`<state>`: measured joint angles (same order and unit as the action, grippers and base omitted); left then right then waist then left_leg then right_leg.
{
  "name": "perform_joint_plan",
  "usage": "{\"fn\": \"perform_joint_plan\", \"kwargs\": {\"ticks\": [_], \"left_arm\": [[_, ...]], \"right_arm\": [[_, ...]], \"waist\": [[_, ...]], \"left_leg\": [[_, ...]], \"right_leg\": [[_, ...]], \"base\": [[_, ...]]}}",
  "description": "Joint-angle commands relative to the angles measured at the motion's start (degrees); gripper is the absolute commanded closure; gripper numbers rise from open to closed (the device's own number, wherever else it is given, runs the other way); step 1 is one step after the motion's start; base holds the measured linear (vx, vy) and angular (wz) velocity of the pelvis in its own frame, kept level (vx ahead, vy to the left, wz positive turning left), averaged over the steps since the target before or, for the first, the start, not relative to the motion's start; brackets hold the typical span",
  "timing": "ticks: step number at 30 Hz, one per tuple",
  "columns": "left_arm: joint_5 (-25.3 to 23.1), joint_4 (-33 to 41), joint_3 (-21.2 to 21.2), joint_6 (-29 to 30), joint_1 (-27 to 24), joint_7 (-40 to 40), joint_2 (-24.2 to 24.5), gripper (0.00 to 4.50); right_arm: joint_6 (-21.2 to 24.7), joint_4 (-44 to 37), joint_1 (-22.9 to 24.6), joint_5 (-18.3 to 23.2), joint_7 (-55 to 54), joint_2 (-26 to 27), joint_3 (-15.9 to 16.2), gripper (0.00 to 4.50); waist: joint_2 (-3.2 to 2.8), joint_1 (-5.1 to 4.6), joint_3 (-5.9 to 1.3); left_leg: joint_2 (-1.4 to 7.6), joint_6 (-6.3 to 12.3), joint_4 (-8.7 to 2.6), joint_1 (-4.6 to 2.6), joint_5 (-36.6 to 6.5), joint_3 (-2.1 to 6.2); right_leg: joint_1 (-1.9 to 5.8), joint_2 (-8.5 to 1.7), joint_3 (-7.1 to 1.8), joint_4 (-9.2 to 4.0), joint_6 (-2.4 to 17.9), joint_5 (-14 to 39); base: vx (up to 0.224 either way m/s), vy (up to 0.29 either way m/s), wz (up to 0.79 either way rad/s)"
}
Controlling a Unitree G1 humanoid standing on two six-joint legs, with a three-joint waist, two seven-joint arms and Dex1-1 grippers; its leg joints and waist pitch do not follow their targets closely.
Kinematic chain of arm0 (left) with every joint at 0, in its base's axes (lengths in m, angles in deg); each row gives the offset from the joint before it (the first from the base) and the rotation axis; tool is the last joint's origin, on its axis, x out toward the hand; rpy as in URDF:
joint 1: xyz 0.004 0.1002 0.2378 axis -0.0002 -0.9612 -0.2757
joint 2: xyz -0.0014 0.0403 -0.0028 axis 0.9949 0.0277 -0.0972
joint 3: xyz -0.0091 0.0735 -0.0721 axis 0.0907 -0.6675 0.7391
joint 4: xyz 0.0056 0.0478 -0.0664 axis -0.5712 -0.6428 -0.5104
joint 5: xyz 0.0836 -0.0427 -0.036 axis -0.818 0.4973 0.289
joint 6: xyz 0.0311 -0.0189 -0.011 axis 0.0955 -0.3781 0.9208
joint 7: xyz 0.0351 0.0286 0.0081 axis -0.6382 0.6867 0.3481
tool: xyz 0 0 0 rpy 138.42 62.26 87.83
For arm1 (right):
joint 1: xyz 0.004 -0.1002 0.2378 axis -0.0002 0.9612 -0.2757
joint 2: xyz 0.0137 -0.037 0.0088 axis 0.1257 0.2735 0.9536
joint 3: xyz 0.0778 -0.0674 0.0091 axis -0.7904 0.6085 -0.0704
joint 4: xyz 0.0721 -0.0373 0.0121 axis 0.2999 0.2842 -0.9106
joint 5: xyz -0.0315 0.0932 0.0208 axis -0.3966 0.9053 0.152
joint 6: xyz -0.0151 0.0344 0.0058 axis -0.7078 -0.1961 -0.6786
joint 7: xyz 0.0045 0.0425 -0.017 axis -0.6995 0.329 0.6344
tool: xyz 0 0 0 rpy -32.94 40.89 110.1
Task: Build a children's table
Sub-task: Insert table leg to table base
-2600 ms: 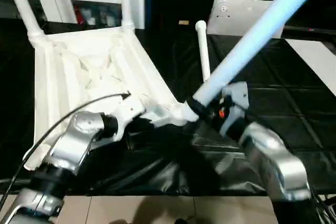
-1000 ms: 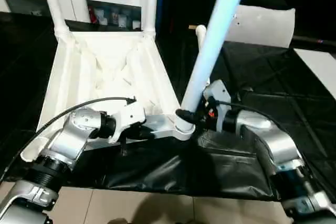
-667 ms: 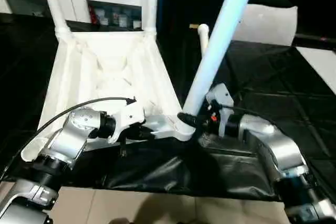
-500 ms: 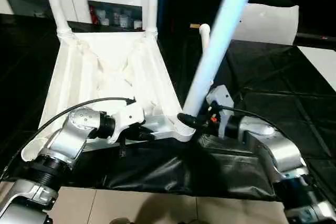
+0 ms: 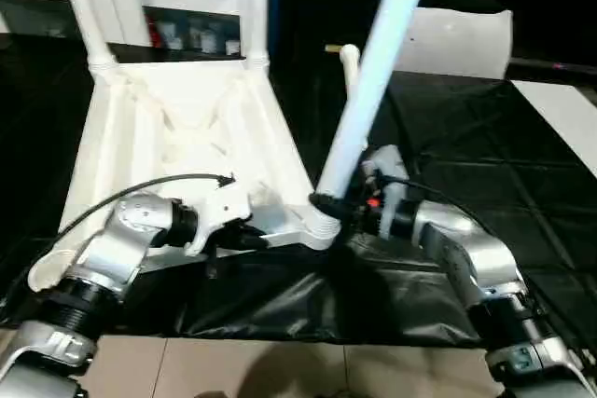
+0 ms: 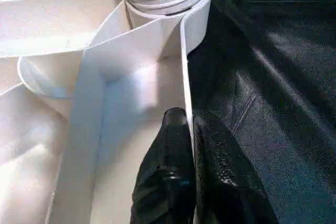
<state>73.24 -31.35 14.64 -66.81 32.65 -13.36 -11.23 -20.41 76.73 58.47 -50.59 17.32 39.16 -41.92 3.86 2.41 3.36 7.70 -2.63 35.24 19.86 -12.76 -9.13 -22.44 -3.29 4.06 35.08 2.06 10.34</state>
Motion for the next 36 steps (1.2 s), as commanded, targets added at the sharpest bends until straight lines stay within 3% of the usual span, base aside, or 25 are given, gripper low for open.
{"fn": "perform_joint_plan", "kwargs": {"ticks": [1, 6, 7, 8, 11, 16, 20, 22, 25, 29, 30, 31, 36], "left_arm": [[0.5, 1.4, -2.3, -1.6, -0.1, 2.6, -0.7, 4.5], [0.4, 1.0, -2.0, -1.6, 0.1, 2.1, -0.8, 4.5], [0.4, 1.0, -2.0, -1.5, 0.2, 2.0, -0.8, 4.5], [0.2, 0.6, -1.7, -1.4, 0.4, 1.4, -1.0, 4.5], [0.0, -0.2, -1.4, -1.5, 0.8, 0.8, -1.3, 4.5], [-0.2, -1.0, -1.1, -1.7, 1.4, 0.2, -1.5, 4.5], [-0.2, -1.4, -1.0, -1.7, 1.7, 0.2, -1.6, 4.5], [-0.3, -1.6, -1.1, -1.8, 1.8, 0.1, -1.6, 4.5], [-0.3, -2.0, -1.1, -2.0, 1.9, -0.1, -1.6, 4.5], [-0.3, -2.1, -1.1, -2.1, 1.9, -0.2, -1.5, 4.5], [-0.3, -2.1, -1.1, -2.1, 1.9, -0.1, -1.4, 4.5], [-0.2, -2.0, -1.0, -2.1, 1.9, 0.0, -1.3, 4.5], [0.3, -1.2, -1.4, -2.3, 1.4, 1.6, -0.8, 4.5]], "right_arm": [[1.3, 3.5, 2.6, -1.3, -3.2, -0.6, -1.4, 2.59], [-1.8, 3.5, 5.8, -1.4, -3.9, -0.5, -3.1, 2.59], [-2.0, 3.4, 6.0, -1.4, -3.9, -0.5, -3.1, 2.59], [-3.9, 2.3, 8.0, -1.5, -3.7, -0.6, -3.0, 2.59], [-6.9, 0.2, 11.5, -2.6, -3.9, -0.8, -2.3, 2.59], [-10.7, -1.5, 15.2, -3.2, -4.2, -0.7, -2.8, 2.59], [-15.4, -3.0, 17.8, -7.2, -4.4, -2.4, 0.1, 2.59], [-16.7, -3.6, 18.3, -9.3, -4.4, -3.6, 2.0, 2.59], [-18.4, -4.2, 18.9, -10.8, -4.2, -4.4, 3.7, 2.59], [-18.6, -3.6, 18.8, -10.8, -4.1, -4.2, 3.7, 2.59], [-18.8, -3.4, 18.6, -11.2, -4.1, -4.3, 3.9, 2.59], [-18.8, -2.6, 17.8, -11.8, -3.9, -4.4, 4.6, 2.59], [-18.3, 1.5, 12.2, -14.0, -0.8, -5.1, 8.6, 2.59]], "waist": [[-2.06, 0.25, -3.3], [-2.22, 0.61, -3.37], [-2.34, 0.76, -3.37], [-2.88, 0.91, -3.35], [-2.64, 1.22, -3.34], [-3.11, 1.75, -3.21], [-3.4, 2.26, -3.09], [-3.19, 2.11, -2.86], [-3.02, 2.05, -2.44], [-3.0, 2.02, -2.72], [-3.13, 1.95, -2.84], [-3.03, 1.85, -2.74], [-2.55, 1.16, -2.43]], "left_leg": [[5.99, -0.98, -5.3, -0.31, -12.8, 2.32], [5.81, -0.38, -5.17, -0.15, -12.2, 2.09], [5.79, -0.28, -5.18, -0.14, -11.9, 2.16], [5.76, -0.31, -5.19, -0.15, -12.1, 2.15], [5.9, -0.04, -5.31, -0.19, -11.7, 2.1], [5.94, 0.07, -5.47, -0.35, -14.0, 2.19], [5.97, -0.43, -5.76, -0.23, -14.9, 2.33], [5.84, -0.28, -5.82, -0.35, -16.5, 2.33], [5.64, -0.49, -5.92, -1.13, -21.0, 2.6], [5.99, -0.09, -6.21, -0.87, -19.4, 2.7], [6.05, -0.05, -6.28, -0.76, -18.4, 2.61], [6.0, -0.03, -6.33, -0.71, -18.4, 2.58], [5.71, 0.12, -6.1, -0.88, -20.5, 2.69]], "right_leg": [[2.55, -6.5, -4.07, -4.38, 12.2, 14.8], [2.79, -6.68, -4.07, -4.52, 12.6, 14.3], [2.82, -6.68, -4.03, -4.47, 12.5, 14.8], [2.76, -6.7, -4.04, -4.57, 12.4, 15.0], [2.68, -6.56, -4.04, -4.61, 12.1, 14.4], [2.48, -6.63, -4.03, -5.14, 11.1, 18.8], [2.45, -6.55, -4.04, -5.14, 10.3, 18.6], [2.43, -6.67, -4.08, -5.52, 9.7, 21.4], [1.92, -6.85, -4.03, -6.68, 6.7, 31.8], [2.1, -6.63, -4.13, -6.22, 7.5, 27.3], [2.27, -6.56, -4.15, -5.8, 8.9, 23.3], [2.36, -6.56, -4.09, -5.7, 9.3, 22.8], [2.04, -6.88, -3.9, -6.44, 7.7, 31.5]], "base": [[0.0, 0.0, 0.0], [0.0, 0.0, 0.0], [0.0, 0.0, 0.0], [0.0, 0.0, 0.0], [0.0, 0.0, 0.0], [0.0, 0.0, 0.0], [0.0, 0.0, 0.0], [0.0, 0.0, 0.0], [0.0, 0.0, 0.0], [0.0, 0.0, 0.0], [0.0, 0.0, 0.0], [0.0, 0.0, 0.0], [0.0, 0.0, 0.0]]}}
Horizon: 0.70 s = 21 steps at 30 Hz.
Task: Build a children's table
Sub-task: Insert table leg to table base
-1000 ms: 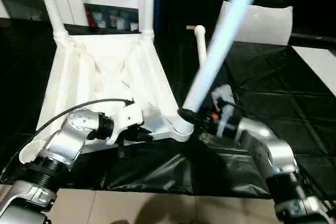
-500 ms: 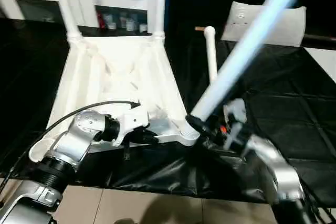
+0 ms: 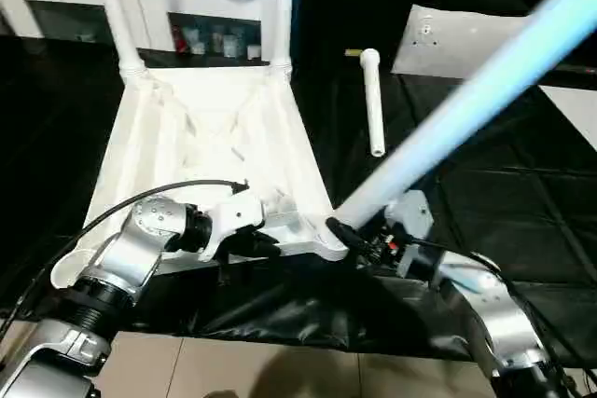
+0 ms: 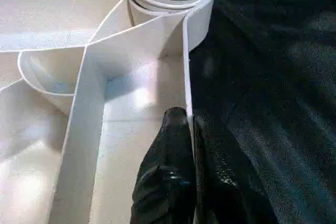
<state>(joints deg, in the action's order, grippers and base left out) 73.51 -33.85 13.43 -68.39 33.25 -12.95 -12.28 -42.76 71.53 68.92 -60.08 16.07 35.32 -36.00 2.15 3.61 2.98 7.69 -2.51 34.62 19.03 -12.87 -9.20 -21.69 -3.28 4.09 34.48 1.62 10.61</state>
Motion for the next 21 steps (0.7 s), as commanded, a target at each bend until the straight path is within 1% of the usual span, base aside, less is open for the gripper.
{"fn": "perform_joint_plan", "kwargs": {"ticks": [1, 2, 3, 4, 5, 6, 7, 8, 9, 10, 11, 12, 13, 14, 15, 16, 17, 18, 19, 21], "left_arm": [[0.0, 1.4, -0.3, -0.8, 0.8, 1.4, 0.3, 4.5], [-0.2, 1.6, -0.5, -0.9, 0.7, 1.7, 0.5, 4.5], [-0.3, 1.7, -0.7, -1.1, 0.7, 1.8, 0.6, 4.5], [-0.4, 1.7, -0.7, -1.2, 0.7, 2.0, 0.7, 4.5], [-0.4, 1.7, -0.9, -1.3, 0.7, 2.2, 0.8, 4.5], [-0.5, 1.5, -1.0, -1.6, 0.9, 2.5, 0.8, 4.5], [-0.5, 1.5, -1.0, -1.6, 0.9, 2.5, 0.8, 4.5], [-0.5, 1.4, -1.1, -1.7, 1.0, 2.7, 0.9, 4.5], [-0.6, 1.2, -1.2, -1.9, 1.3, 2.9, 0.9, 4.5], [-0.6, 1.1, -1.3, -2.1, 1.6, 3.2, 1.0, 4.5], [-0.5, 1.0, -1.4, -2.1, 1.7, 3.4, 1.1, 4.5], [-0.2, 1.3, -1.7, -2.2, 2.1, 4.5, 1.4, 4.5], [-0.1, 1.5, -2.0, -2.4, 2.3, 5.1, 1.6, 4.5], [-0.1, 1.6, -2.1, -2.5, 2.3, 5.4, 1.7, 4.5], [-0.1, 1.6, -2.1, -2.5, 2.3, 5.4, 1.7, 4.5], [-0.1, 1.6, -2.4, -2.7, 2.5, 6.0, 1.8, 4.5], [-0.1, 1.6, -2.5, -2.8, 2.6, 6.3, 1.8, 4.5], [-0.2, 1.8, -2.9, -3.0, 2.8, 6.9, 2.0, 4.5], [-0.3, 1.9, -3.1, -3.0, 2.9, 7.1, 2.1, 4.5], [-0.4, 1.9, -3.2, -3.1, 3.0, 7.3, 2.1, 4.5]], "right_arm": [[4.1, 7.2, 1.3, -4.7, 0.8, -1.3, 2.9, 2.59], [4.2, 8.5, -0.4, -5.1, 1.9, -1.2, 3.6, 2.59], [4.3, 9.7, -1.7, -5.3, 2.9, -1.0, 4.0, 2.59], [4.3, 10.5, -2.5, -5.4, 3.6, -0.9, 4.3, 2.59], [4.4, 11.6, -3.7, -5.5, 4.6, -0.7, 4.6, 2.59], [4.2, 13.1, -5.0, -5.8, 6.4, -0.7, 5.4, 2.59], [4.2, 13.1, -5.0, -5.8, 6.4, -0.7, 5.4, 2.59], [4.0, 13.7, -5.6, -6.0, 7.3, -0.9, 6.0, 2.59], [3.7, 14.7, -6.4, -6.0, 8.5, -0.9, 6.5, 2.59], [3.5, 15.8, -7.2, -5.7, 9.5, -0.8, 6.8, 2.59], [3.5, 16.6, -7.7, -5.3, 9.8, -0.6, 6.7, 2.59], [3.2, 19.0, -9.4, -4.5, 10.7, 0.0, 6.1, 2.59], [3.2, 19.9, -10.0, -4.2, 11.4, 0.2, 5.9, 2.59], [3.1, 20.4, -10.3, -4.1, 11.8, 0.2, 5.8, 2.59], [3.1, 20.4, -10.3, -4.1, 11.8, 0.2, 5.8, 2.59], [3.3, 20.9, -10.9, -3.8, 12.2, 0.4, 5.5, 2.59], [3.5, 21.3, -11.2, -3.5, 12.5, 0.6, 5.2, 2.59], [4.1, 21.5, -11.8, -3.0, 12.9, 1.0, 4.8, 2.59], [4.3, 21.5, -12.1, -2.9, 13.1, 1.1, 4.7, 2.59], [4.5, 21.8, -12.4, -2.5, 13.8, 1.3, 4.6, 2.59]], "waist": [[-0.87, -0.18, -2.02], [-0.72, -0.5, -2.1], [-0.88, -0.65, -1.98], [-0.71, -0.89, -1.94], [-0.7, -0.99, -1.99], [-0.64, -1.22, -1.9], [-0.46, -1.5, -1.68], [-0.44, -1.56, -1.6], [-0.26, -1.67, -1.48], [-0.28, -1.93, -1.29], [-0.3, -1.94, -1.34], [-0.24, -2.0, -1.05], [-0.19, -2.14, -0.88], [-0.22, -2.13, -0.91], [-0.28, -2.15, -0.76], [-0.27, -2.12, -0.62], [-0.22, -2.14, -0.59], [-0.31, -2.23, -0.36], [-0.44, -2.21, -0.27], [-0.29, -2.2, -0.16]], "left_leg": [[5.7, -0.02, -5.48, 0.02, -20.5, 2.77], [5.71, -0.12, -5.43, -0.15, -21.2, 2.84], [5.76, -0.12, -5.45, -0.08, -21.7, 2.95], [5.78, -0.15, -5.49, 0.02, -22.2, 3.09], [5.79, -0.15, -5.52, 0.06, -22.4, 3.09], [5.86, -0.14, -5.62, 0.12, -22.6, 3.18], [5.87, 0.0, -5.68, 0.15, -23.0, 3.19], [5.87, 0.01, -5.69, 0.04, -23.2, 3.11], [5.85, 0.1, -5.65, -0.01, -23.3, 3.04], [5.81, 0.21, -5.7, 0.02, -23.8, 3.07], [5.8, 0.29, -5.69, 0.04, -23.8, 3.1], [5.78, 0.4, -5.72, -0.04, -24.1, 3.08], [5.75, 0.53, -5.75, 0.08, -24.3, 3.2], [5.75, 0.53, -5.74, 0.1, -24.3, 3.21], [5.81, 0.45, -5.8, 0.05, -24.7, 3.28], [5.87, 0.25, -5.89, -0.24, -25.4, 3.24], [5.91, 0.23, -5.99, -0.2, -25.5, 3.31], [5.92, 0.1, -6.14, -0.09, -26.4, 3.35], [5.95, 0.0, -6.2, -0.15, -26.7, 3.41], [5.97, -0.01, -6.27, -0.21, -27.2, 3.45]], "right_leg": [[1.24, -6.89, -3.95, -6.04, 7.8, 32.2], [1.11, -6.87, -3.87, -6.13, 7.2, 33.6], [1.01, -6.94, -3.88, -6.34, 6.9, 34.5], [0.99, -6.9, -3.78, -6.29, 6.7, 35.0], [1.07, -6.89, -3.77, -6.32, 6.6, 34.9], [1.02, -6.91, -3.74, -6.3, 6.7, 34.6], [0.89, -6.87, -3.76, -6.31, 6.9, 34.5], [0.78, -6.85, -3.82, -6.45, 6.8, 34.6], [0.63, -6.87, -3.87, -6.49, 6.8, 34.6], [0.57, -6.82, -3.86, -6.5, 7.0, 34.8], [0.59, -6.87, -3.89, -6.45, 7.0, 34.9], [0.38, -6.88, -3.95, -6.61, 6.9, 35.5], [0.37, -6.97, -3.96, -6.62, 6.8, 36.6], [0.42, -7.0, -3.95, -6.69, 6.6, 37.0], [0.31, -6.99, -3.93, -6.72, 6.4, 37.6], [0.05, -6.89, -4.05, -6.85, 6.4, 37.3], [0.1, -6.82, -4.03, -6.75, 6.5, 36.9], [0.07, -6.76, -4.02, -6.76, 6.4, 36.8], [0.01, -6.78, -4.05, -6.74, 6.4, 36.8], [-0.08, -6.84, -4.17, -6.72, 6.4, 37.2]], "base": [[0.0, 0.0, 0.0], [0.0, 0.0, 0.0], [0.0, 0.0, 0.0], [0.0, 0.0, 0.0], [0.0, 0.0, 0.0], [0.0, 0.0, 0.0], [0.0, 0.0, 0.0], [0.0, 0.0, 0.0], [0.0, 0.0, 0.0], [0.0, 0.0, 0.0], [0.0, 0.0, 0.0], [0.0, 0.0, 0.0], [0.0, 0.0, 0.0], [0.0, 0.0, 0.0], [0.0, 0.0, 0.0], [0.0, 0.0, 0.0], [0.0, 0.0, 0.0], [0.0, 0.0, 0.0], [0.0, 0.0, 0.0], [0.0, 0.0, 0.0]]}}
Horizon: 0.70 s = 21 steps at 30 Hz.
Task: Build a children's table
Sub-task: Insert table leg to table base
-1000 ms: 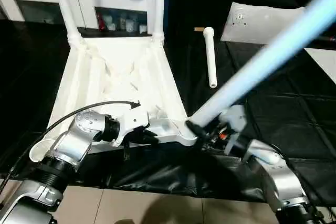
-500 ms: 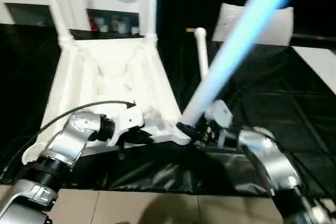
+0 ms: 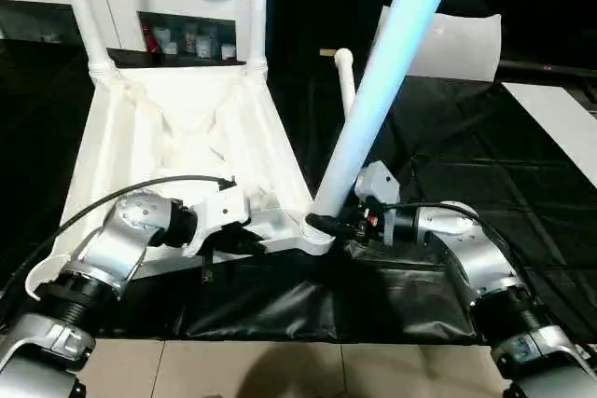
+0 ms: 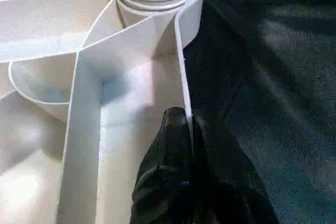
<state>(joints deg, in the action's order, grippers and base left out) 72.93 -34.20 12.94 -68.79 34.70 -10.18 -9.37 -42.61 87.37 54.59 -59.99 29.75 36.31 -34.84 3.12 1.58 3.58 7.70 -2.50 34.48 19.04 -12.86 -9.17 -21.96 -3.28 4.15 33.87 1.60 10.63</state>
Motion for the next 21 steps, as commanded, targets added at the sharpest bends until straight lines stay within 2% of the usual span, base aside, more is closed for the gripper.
{"fn": "perform_joint_plan", "kwargs": {"ticks": [1, 9, 10, 12, 14, 16, 18, 19, 21], "left_arm": [[0.1, 2.1, -2.7, -2.8, 1.7, 4.6, -0.9, 4.5], [-0.1, 1.6, -3.0, -3.2, 2.2, 5.0, -0.7, 4.5], [-0.2, 1.6, -3.0, -3.2, 2.2, 5.1, -0.7, 4.5], [-0.4, 1.5, -3.1, -3.3, 2.2, 5.3, -0.5, 4.5], [-0.4, 1.4, -3.0, -3.4, 2.2, 5.4, -0.5, 4.5], [-0.4, 1.3, -3.0, -3.5, 2.3, 5.5, -0.4, 4.5], [-0.2, 1.6, -2.7, -3.3, 2.0, 5.7, -0.2, 4.5], [-0.2, 1.6, -2.7, -3.3, 2.0, 5.7, -0.1, 4.5], [-0.1, 1.7, -2.6, -3.3, 1.9, 5.6, -0.1, 4.5]], "right_arm": [[4.3, 6.4, 1.8, -2.5, 0.6, 0.4, 3.4, 2.59], [3.1, 7.3, 1.4, -3.4, 5.5, -0.2, 5.0, 2.59], [3.0, 7.1, 1.4, -3.4, 6.2, -0.4, 5.0, 2.59], [3.5, 6.7, 1.1, -2.6, 7.2, -0.5, 4.5, 2.59], [4.5, 6.2, 0.9, -1.7, 8.1, -0.6, 4.0, 2.59], [6.0, 5.8, 0.5, -0.2, 8.5, -0.4, 2.8, 2.59], [11.4, 5.8, -1.1, 3.9, 6.3, 0.9, -1.4, 2.59], [11.9, 5.8, -1.3, 4.3, 6.1, 1.1, -1.8, 2.59], [12.6, 5.9, -1.7, 4.7, 6.3, 1.0, -2.4, 2.59]], "waist": [[-1.21, -0.15, -0.7], [-1.28, 0.02, -0.21], [-1.18, 0.0, -0.17], [-1.23, 0.09, -0.22], [-1.29, 0.2, -0.4], [-1.3, 0.35, -0.67], [-1.21, 0.36, -0.92], [-1.28, 0.43, -1.03], [-1.35, 0.37, -1.09]], "left_leg": [[5.89, 0.17, -6.03, -0.28, -27.0, 3.35], [6.0, 0.1, -6.25, -0.45, -28.5, 3.61], [6.06, 0.13, -6.38, -0.27, -28.6, 3.69], [6.15, 0.12, -6.42, -0.48, -28.4, 3.58], [6.34, 0.28, -6.7, -0.29, -26.9, 3.52], [6.58, 0.72, -6.88, -0.04, -23.4, 3.13], [6.58, 1.21, -6.83, 0.21, -20.2, 2.87], [6.64, 1.28, -6.74, 0.39, -18.3, 2.75], [6.64, 1.35, -6.74, 0.36, -17.3, 2.69]], "right_leg": [[0.12, -6.97, -4.25, -6.23, 6.4, 38.0], [-0.28, -7.12, -4.17, -6.79, 5.3, 41.9], [-0.16, -7.14, -4.2, -6.76, 5.3, 42.0], [-0.3, -7.14, -4.34, -6.76, 5.6, 41.1], [0.08, -7.15, -4.44, -6.53, 6.6, 38.1], [0.5, -7.0, -4.71, -5.91, 9.4, 30.4], [1.01, -7.03, -4.81, -5.37, 11.6, 25.1], [1.16, -7.11, -4.7, -5.04, 12.6, 22.8], [1.32, -7.06, -4.61, -4.87, 13.3, 21.4]], "base": [[0.0, 0.0, 0.0], [0.0, 0.0, 0.0], [0.0, 0.0, 0.0], [0.0, 0.0, 0.0], [0.0, 0.0, 0.0], [0.0, 0.0, 0.0], [0.0, 0.0, 0.0], [0.0, 0.0, 0.0], [0.0, 0.0, 0.0]]}}
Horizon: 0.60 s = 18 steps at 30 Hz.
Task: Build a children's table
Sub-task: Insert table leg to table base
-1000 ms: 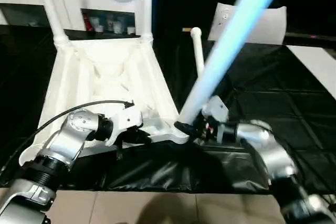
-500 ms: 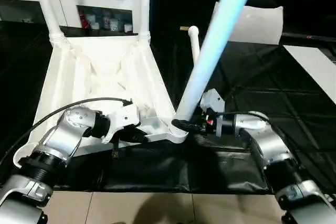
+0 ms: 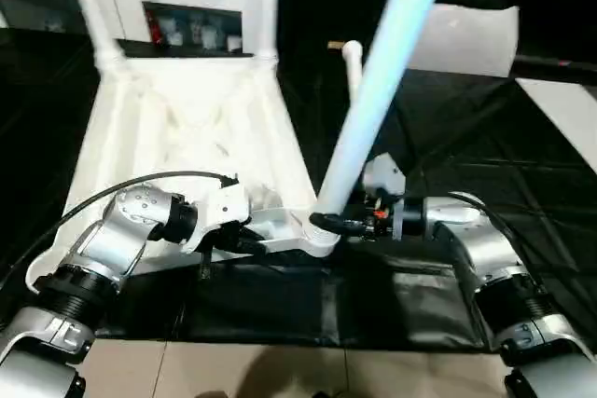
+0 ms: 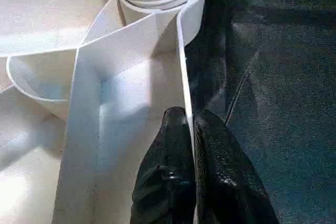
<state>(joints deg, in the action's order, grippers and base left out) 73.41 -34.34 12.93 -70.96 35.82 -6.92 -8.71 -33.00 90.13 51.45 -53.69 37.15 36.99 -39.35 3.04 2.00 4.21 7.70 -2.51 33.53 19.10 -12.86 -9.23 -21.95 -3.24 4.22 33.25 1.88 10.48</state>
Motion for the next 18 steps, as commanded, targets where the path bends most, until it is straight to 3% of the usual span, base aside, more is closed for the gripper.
{"fn": "perform_joint_plan", "kwargs": {"ticks": [1, 3, 8, 18], "left_arm": [[-0.6, 1.9, -2.6, -1.2, 0.6, 2.3, -0.7, 4.5], [-0.7, 2.0, -2.6, -1.2, 0.5, 2.2, -0.8, 4.5], [-0.9, 2.1, -2.3, -1.2, 0.2, 1.5, -1.1, 4.5], [-0.3, 3.7, -1.0, -0.1, -1.6, -1.1, -1.2, 4.5]], "right_arm": [[2.5, 3.4, 1.3, -2.3, -1.1, 0.0, 2.4, 2.59], [2.3, 3.6, 1.2, -2.7, -1.1, -0.2, 2.7, 2.59], [1.7, 1.4, 2.7, -4.1, 0.2, -0.4, 4.1, 2.59], [1.4, 0.4, 3.7, -1.8, -6.8, 2.4, -0.5, 2.59]], "waist": [[-1.22, 0.0, -1.87], [-1.13, 0.1, -1.97], [-1.08, 0.7, -1.81], [-1.14, 0.91, -2.3]], "left_leg": [[6.63, 1.28, -5.65, 0.18, -16.4, 2.39], [6.58, 1.57, -5.59, 0.26, -14.5, 2.19], [6.59, 1.89, -5.62, 0.14, -13.9, 1.98], [6.72, 0.44, -5.68, -0.19, -15.2, 2.05]], "right_leg": [[1.32, -7.05, -4.62, -4.18, 13.6, 19.6], [1.55, -7.1, -4.61, -3.94, 14.0, 18.0], [1.51, -7.26, -4.68, -4.49, 12.5, 22.9], [1.38, -7.37, -4.76, -4.57, 12.1, 24.5]], "base": [[0.0, 0.0, 0.0], [0.0, 0.0, 0.0], [0.0, 0.0, 0.0], [0.0, 0.0, 0.0]]}}
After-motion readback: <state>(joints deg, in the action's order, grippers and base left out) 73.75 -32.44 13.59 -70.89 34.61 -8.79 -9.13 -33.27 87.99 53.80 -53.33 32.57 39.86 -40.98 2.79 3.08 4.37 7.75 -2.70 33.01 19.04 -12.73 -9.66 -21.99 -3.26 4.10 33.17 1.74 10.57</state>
